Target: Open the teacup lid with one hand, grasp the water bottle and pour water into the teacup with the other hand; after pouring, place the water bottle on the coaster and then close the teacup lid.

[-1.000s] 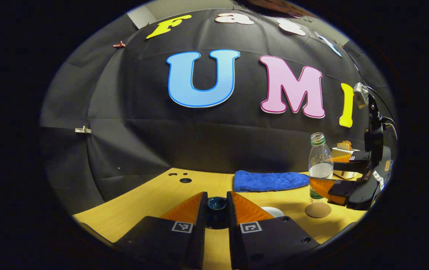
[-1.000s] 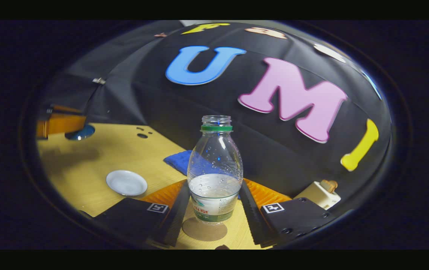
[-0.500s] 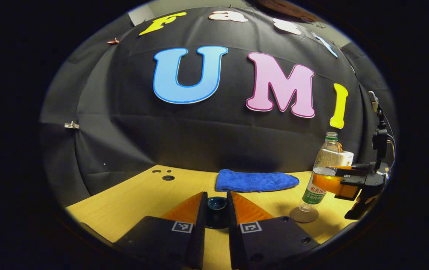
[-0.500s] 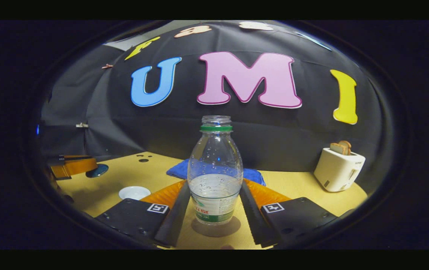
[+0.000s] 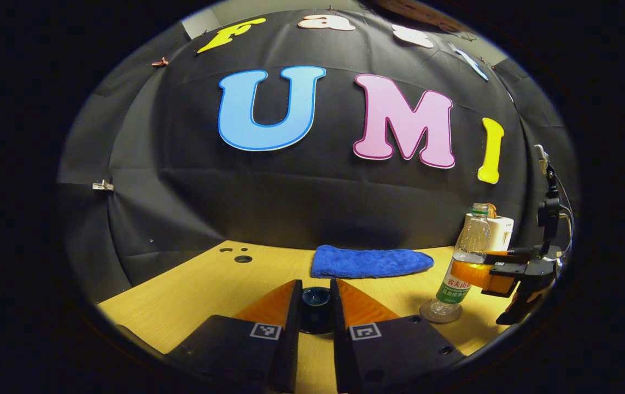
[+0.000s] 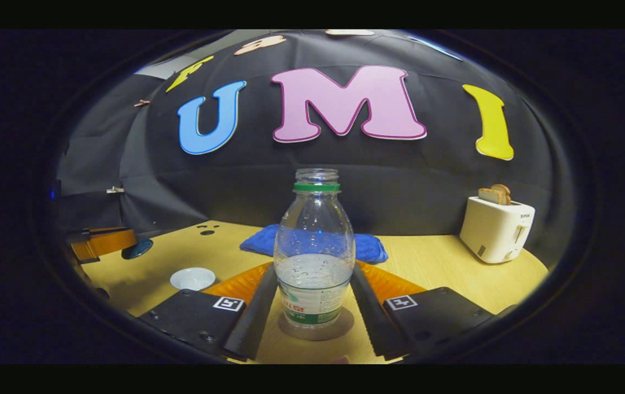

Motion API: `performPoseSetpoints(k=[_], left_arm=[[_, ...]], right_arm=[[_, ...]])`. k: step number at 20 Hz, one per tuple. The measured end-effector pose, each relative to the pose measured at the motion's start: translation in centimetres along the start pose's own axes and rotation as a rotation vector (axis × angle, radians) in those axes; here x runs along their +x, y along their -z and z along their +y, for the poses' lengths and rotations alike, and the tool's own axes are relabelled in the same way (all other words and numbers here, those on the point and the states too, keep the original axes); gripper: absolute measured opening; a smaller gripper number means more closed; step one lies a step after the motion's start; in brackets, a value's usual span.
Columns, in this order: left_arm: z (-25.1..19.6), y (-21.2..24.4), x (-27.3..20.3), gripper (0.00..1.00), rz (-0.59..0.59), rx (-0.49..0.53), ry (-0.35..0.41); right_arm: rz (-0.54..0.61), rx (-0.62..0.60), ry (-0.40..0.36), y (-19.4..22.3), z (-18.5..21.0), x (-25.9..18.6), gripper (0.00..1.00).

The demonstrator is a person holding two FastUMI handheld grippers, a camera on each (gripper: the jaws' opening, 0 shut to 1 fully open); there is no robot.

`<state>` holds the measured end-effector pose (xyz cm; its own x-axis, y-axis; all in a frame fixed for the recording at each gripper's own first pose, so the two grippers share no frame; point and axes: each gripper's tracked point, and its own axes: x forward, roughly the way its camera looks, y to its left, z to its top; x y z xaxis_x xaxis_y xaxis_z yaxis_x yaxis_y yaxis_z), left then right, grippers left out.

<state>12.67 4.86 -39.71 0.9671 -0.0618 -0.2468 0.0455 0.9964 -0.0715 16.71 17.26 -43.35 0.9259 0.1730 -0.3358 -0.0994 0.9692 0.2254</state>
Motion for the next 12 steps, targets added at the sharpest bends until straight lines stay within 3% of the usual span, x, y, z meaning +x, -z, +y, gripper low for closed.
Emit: performPoseSetpoints(k=[1,2,7,12], left_arm=[[0.0,0.0,0.0,0.31,-0.001,0.000,-0.001],[-0.1,0.1,0.0,0.27,0.002,0.001,-0.001],[-0.9,0.5,0.8,0.31,0.008,0.007,0.017],[-2.5,1.0,2.2,0.30,0.017,0.002,0.048]], right_arm=[[0.007,0.003,-0.003,0.1,0.2,0.0,0.79],[0.011,0.004,-0.003,0.2,0.2,-0.1,0.80],[0.023,0.015,-0.006,0.8,0.2,-0.3,0.83],[0.057,0.039,0.001,2.0,-0.6,-1.1,0.95]])
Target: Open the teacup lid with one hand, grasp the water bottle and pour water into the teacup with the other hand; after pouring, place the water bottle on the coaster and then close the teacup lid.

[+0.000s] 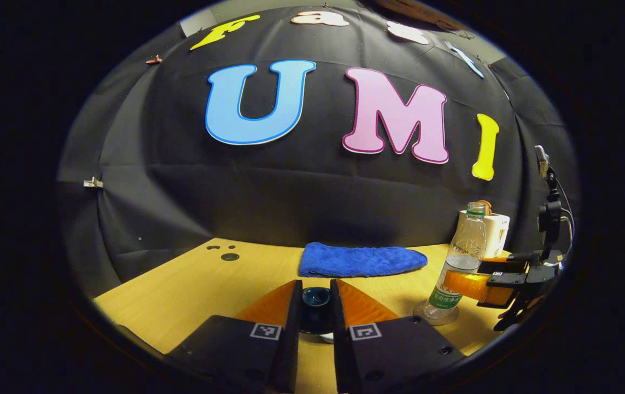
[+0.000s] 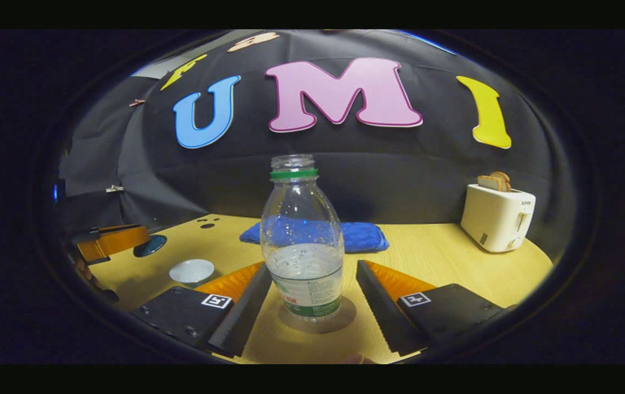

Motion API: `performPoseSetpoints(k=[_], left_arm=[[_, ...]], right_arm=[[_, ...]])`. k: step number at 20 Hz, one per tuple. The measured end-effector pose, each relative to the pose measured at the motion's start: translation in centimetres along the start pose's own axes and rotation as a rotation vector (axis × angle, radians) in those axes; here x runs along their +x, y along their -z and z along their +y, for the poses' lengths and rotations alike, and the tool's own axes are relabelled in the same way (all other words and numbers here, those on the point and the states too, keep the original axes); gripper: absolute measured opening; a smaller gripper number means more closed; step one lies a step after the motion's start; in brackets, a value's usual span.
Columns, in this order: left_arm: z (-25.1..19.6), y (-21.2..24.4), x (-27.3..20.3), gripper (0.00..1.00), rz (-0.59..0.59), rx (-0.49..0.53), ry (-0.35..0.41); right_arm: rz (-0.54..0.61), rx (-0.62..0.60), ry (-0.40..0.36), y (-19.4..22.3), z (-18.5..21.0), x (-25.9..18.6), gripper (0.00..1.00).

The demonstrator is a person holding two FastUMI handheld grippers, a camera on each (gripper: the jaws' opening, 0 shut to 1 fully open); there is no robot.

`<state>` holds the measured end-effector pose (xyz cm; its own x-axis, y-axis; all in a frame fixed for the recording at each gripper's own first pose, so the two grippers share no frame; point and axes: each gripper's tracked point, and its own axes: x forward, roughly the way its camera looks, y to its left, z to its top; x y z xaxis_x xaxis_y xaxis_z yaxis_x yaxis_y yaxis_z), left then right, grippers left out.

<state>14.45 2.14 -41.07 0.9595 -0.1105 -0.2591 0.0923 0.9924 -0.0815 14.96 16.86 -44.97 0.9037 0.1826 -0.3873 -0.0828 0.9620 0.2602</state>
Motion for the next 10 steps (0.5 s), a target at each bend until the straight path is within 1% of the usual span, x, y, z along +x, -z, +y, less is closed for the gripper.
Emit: performPoseSetpoints(k=[1,3,4,7,9,10], left_arm=[[-0.3,0.3,0.4,0.34,0.004,0.002,0.006],[-1.1,1.0,1.1,0.34,0.020,0.006,0.018],[-1.4,1.3,1.4,0.31,0.026,0.007,0.023],[-2.1,2.5,2.4,0.31,0.048,0.011,0.036],[-2.3,3.3,2.8,0.31,0.071,0.019,0.033],[-2.3,3.7,3.1,0.34,0.085,0.026,0.028]], right_arm=[[0.008,0.006,0.001,0.2,-0.2,-0.5,0.95],[0.023,0.006,0.007,0.6,-0.5,-1.6,0.96],[0.023,0.006,0.006,0.5,-0.5,-2.2,0.96],[0.026,0.027,0.000,0.3,-0.7,-4.3,0.95],[0.032,0.032,0.010,0.1,-1.3,-5.3,0.95],[0.034,0.030,0.018,0.0,-1.6,-5.8,0.96]])
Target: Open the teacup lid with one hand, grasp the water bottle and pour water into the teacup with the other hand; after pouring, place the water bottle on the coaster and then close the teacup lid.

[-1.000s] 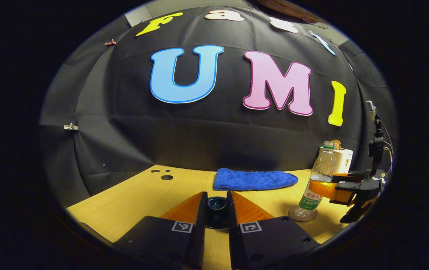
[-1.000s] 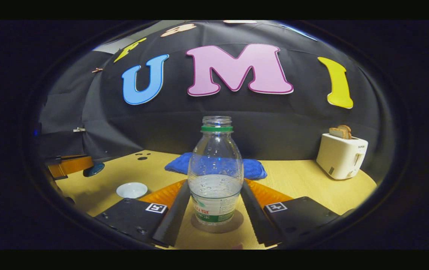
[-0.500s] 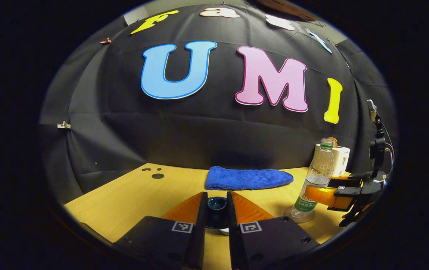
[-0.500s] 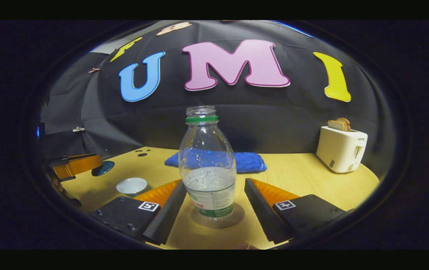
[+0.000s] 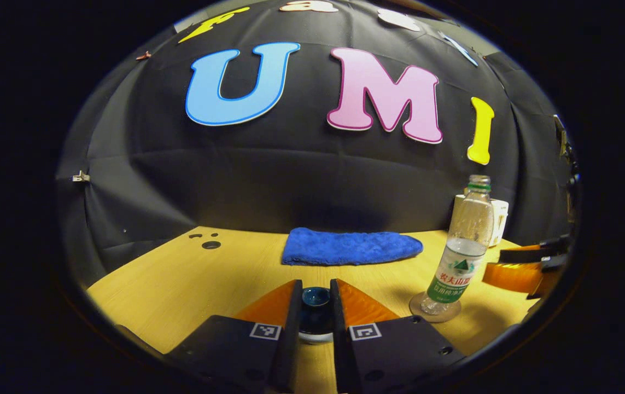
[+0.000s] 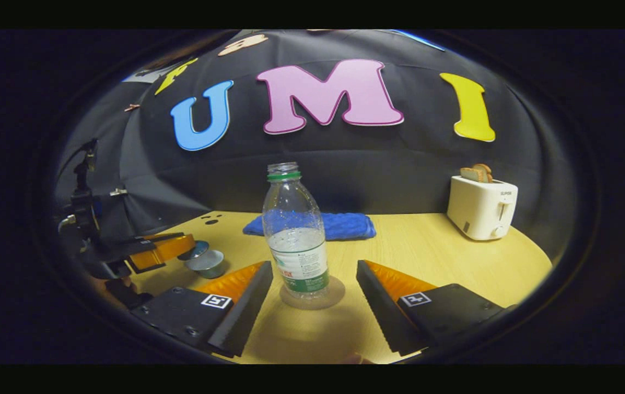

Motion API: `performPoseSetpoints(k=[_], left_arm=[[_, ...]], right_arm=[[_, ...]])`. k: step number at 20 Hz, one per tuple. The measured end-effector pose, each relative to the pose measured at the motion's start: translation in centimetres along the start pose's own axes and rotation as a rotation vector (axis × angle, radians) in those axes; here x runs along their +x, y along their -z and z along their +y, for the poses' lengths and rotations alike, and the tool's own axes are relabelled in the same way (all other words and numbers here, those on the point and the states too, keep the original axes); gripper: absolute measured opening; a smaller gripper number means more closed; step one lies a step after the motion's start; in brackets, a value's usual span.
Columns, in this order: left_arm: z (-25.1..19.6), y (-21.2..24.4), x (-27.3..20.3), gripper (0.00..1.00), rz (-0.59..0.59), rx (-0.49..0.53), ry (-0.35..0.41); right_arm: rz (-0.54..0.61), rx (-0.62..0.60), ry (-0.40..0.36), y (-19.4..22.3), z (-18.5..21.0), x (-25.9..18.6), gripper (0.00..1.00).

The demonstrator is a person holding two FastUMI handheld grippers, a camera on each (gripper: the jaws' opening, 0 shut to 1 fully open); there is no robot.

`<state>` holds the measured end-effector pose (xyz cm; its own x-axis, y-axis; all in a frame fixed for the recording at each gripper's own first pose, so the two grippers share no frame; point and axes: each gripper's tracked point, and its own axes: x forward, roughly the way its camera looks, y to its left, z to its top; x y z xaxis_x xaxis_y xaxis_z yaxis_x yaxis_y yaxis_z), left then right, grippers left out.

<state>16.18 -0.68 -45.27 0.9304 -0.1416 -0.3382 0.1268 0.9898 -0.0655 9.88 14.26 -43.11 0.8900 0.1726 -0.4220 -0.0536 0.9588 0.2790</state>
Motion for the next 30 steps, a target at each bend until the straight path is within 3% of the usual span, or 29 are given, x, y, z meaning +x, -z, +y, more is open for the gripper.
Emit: performPoseSetpoints(k=[8,10,12,13,14,15,21,30], left_arm=[[-0.4,2.3,1.3,0.29,0.073,0.026,-0.001],[-0.6,2.2,1.2,0.38,0.075,0.020,0.009],[-0.6,2.0,1.2,0.36,0.068,0.026,0.015],[-0.7,1.7,1.1,0.41,0.058,0.027,0.018],[-0.8,1.1,1.0,0.49,0.044,0.027,0.022],[-0.8,0.4,0.8,0.45,0.031,0.028,0.024],[-0.6,-6.3,-2.7,0.45,-0.045,0.009,0.039],[-0.9,-17.6,-9.8,0.45,-0.078,0.007,0.069]], right_arm=[[0.005,0.023,0.030,0.0,-0.6,-0.6,0.97],[0.005,0.023,0.029,-0.1,-0.4,-0.7,0.97],[0.007,0.024,0.031,-0.1,-0.3,-0.8,0.97],[0.008,0.026,0.033,-0.2,-0.3,-1.0,0.97],[0.006,0.029,0.033,-0.4,-0.2,-1.2,1.00],[0.006,0.031,0.038,-0.7,-0.2,-1.3,0.97],[-0.032,0.027,0.045,-5.2,0.8,-3.2,0.97],[-0.138,-0.060,0.081,-16.3,2.7,-8.5,0.98]])
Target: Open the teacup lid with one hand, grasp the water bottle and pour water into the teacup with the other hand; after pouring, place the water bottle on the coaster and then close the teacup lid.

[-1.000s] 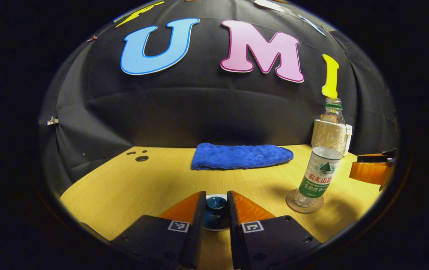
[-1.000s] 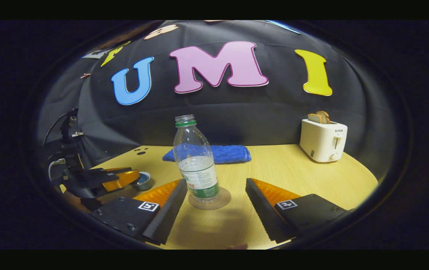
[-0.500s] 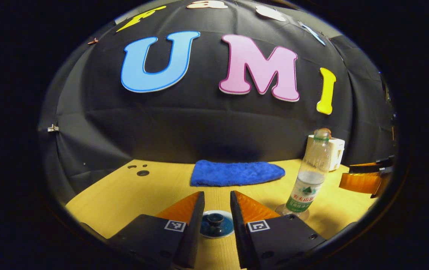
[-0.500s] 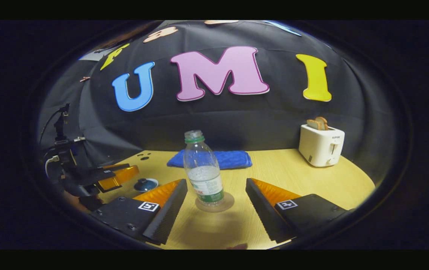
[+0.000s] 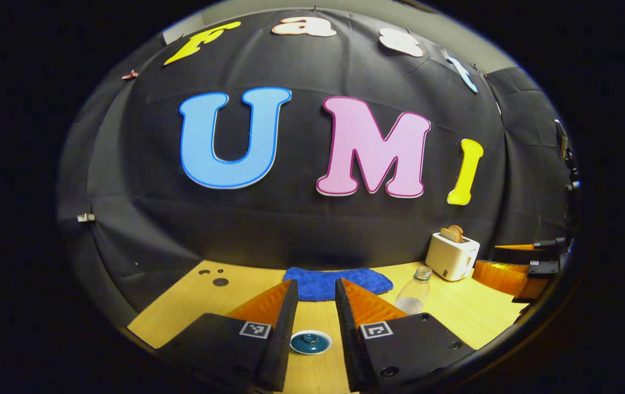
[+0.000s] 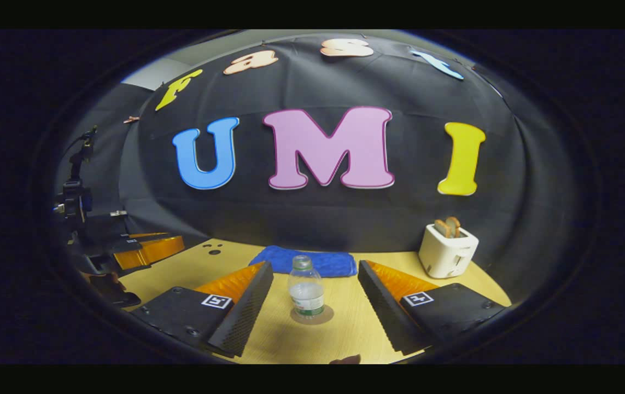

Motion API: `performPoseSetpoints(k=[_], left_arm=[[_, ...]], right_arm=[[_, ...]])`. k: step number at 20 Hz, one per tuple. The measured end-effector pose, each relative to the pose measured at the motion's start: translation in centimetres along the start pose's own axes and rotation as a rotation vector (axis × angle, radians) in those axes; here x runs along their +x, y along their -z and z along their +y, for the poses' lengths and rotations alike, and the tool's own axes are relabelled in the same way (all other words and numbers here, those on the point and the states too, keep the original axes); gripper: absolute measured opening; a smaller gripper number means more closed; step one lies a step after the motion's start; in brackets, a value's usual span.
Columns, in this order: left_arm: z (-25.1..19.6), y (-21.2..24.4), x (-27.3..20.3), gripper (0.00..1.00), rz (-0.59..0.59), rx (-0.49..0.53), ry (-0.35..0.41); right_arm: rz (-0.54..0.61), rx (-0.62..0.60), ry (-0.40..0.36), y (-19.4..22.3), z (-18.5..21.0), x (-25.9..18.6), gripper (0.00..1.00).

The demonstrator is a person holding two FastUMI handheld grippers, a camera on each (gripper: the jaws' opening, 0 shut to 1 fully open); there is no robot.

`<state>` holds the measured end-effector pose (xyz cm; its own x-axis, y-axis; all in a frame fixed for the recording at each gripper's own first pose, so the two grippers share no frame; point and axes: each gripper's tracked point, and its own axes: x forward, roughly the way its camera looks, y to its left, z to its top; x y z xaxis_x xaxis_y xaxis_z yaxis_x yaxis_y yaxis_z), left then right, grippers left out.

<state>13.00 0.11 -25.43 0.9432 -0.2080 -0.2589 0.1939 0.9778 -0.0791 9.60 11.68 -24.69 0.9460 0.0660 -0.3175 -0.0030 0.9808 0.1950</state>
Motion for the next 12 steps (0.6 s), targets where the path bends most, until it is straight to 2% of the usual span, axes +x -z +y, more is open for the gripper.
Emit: performPoseSetpoints(k=[4,5,6,7,12], left_arm=[[-1.4,-3.3,-1.9,0.45,-0.012,0.027,0.056],[-1.7,-3.8,-2.4,0.40,-0.012,0.026,0.070],[-2.0,-4.4,-2.9,0.45,-0.014,0.025,0.079],[-2.2,-4.9,-3.5,0.45,-0.017,0.026,0.089],[-2.4,-6.1,-5.6,0.45,-0.018,0.011,0.088]], right_arm=[[-0.036,-0.016,0.012,-4.6,0.3,-1.9,0.96],[-0.045,-0.027,0.018,-5.5,0.2,-2.4,0.96],[-0.056,-0.036,0.026,-6.2,0.1,-2.8,0.96],[-0.064,-0.042,0.031,-6.9,0.1,-3.2,0.96],[-0.078,-0.036,0.042,-8.4,-0.2,-5.5,0.96]])
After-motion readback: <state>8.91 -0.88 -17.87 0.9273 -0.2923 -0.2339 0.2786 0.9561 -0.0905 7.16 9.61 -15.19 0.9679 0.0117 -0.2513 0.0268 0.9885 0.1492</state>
